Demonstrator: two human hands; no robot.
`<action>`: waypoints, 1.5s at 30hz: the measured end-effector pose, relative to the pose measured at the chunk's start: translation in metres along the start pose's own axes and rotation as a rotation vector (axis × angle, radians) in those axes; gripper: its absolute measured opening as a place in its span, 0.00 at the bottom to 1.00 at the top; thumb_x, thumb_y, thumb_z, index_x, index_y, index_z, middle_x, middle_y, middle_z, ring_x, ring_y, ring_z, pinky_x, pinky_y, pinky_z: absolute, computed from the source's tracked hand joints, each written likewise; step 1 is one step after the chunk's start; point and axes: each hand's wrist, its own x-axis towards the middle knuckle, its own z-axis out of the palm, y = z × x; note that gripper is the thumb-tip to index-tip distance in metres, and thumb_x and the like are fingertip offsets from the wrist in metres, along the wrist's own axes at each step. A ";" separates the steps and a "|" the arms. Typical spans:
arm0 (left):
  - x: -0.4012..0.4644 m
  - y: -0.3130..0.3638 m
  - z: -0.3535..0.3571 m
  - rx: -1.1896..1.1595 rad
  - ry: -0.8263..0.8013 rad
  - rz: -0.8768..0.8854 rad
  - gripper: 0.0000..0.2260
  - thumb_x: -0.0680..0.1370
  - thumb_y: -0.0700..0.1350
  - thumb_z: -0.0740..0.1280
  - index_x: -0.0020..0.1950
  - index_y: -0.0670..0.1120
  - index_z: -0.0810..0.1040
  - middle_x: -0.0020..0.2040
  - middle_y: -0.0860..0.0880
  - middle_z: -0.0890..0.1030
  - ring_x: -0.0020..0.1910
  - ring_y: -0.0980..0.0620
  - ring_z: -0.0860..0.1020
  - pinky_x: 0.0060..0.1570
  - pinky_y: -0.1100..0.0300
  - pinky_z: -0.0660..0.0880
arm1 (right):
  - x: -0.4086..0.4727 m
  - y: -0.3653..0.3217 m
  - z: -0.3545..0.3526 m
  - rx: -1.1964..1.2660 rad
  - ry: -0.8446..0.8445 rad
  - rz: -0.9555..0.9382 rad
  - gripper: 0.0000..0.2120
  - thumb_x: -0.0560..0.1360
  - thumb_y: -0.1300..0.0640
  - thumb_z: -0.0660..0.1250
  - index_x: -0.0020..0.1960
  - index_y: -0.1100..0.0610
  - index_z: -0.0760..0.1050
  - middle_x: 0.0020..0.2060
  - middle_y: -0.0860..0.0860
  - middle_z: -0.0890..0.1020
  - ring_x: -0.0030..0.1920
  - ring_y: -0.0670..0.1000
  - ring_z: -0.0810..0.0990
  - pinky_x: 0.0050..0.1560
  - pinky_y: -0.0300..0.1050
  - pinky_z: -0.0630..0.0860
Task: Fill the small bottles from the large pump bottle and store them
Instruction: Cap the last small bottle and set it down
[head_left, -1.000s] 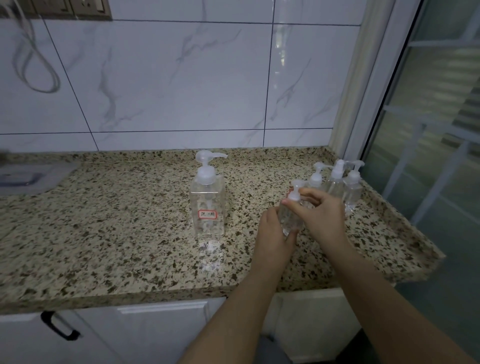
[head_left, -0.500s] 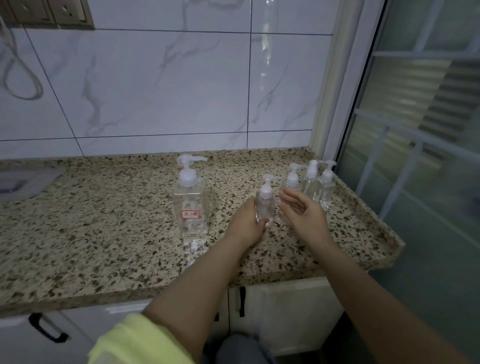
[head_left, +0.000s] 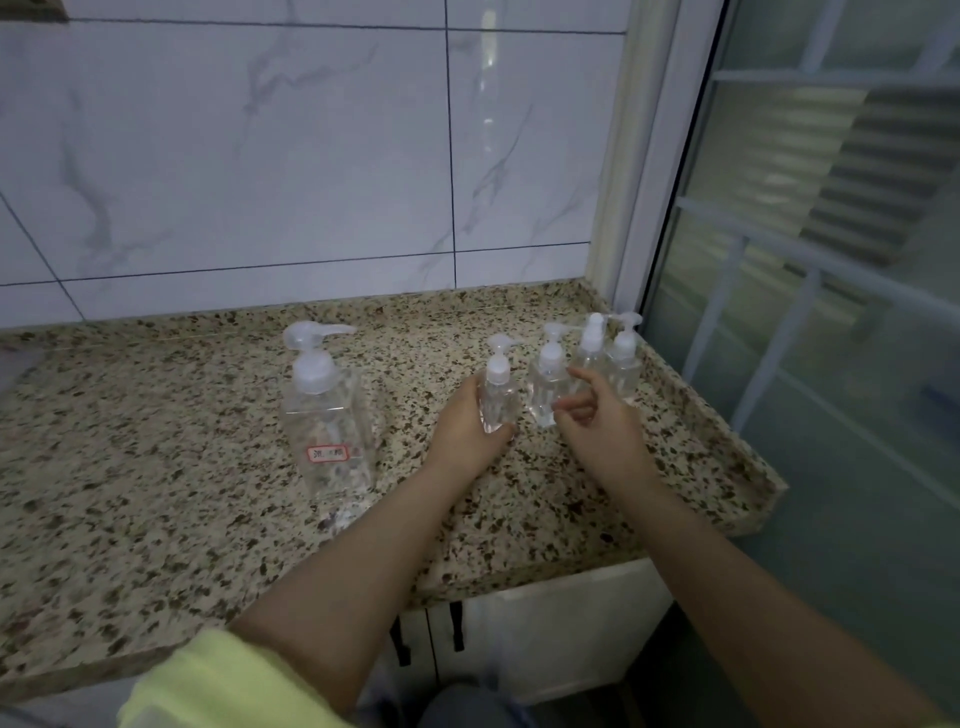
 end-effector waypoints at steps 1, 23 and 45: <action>0.001 0.000 0.000 -0.012 -0.002 -0.001 0.31 0.74 0.44 0.75 0.73 0.47 0.67 0.63 0.50 0.78 0.59 0.51 0.76 0.52 0.63 0.68 | 0.000 0.001 0.001 0.002 0.008 -0.009 0.24 0.78 0.63 0.70 0.73 0.53 0.71 0.45 0.48 0.84 0.45 0.41 0.81 0.42 0.27 0.75; 0.033 -0.001 -0.005 -0.271 -0.155 -0.069 0.31 0.69 0.39 0.79 0.68 0.50 0.70 0.55 0.57 0.80 0.53 0.60 0.80 0.43 0.72 0.72 | 0.020 0.003 0.010 0.155 -0.322 0.055 0.32 0.84 0.59 0.64 0.83 0.50 0.54 0.39 0.50 0.87 0.40 0.46 0.84 0.45 0.41 0.81; 0.016 -0.018 -0.034 -0.083 0.048 -0.080 0.30 0.71 0.48 0.79 0.68 0.49 0.69 0.55 0.55 0.76 0.47 0.60 0.76 0.42 0.70 0.71 | 0.035 -0.014 0.031 0.078 -0.449 -0.076 0.40 0.77 0.53 0.73 0.82 0.49 0.56 0.75 0.50 0.71 0.71 0.49 0.74 0.72 0.56 0.73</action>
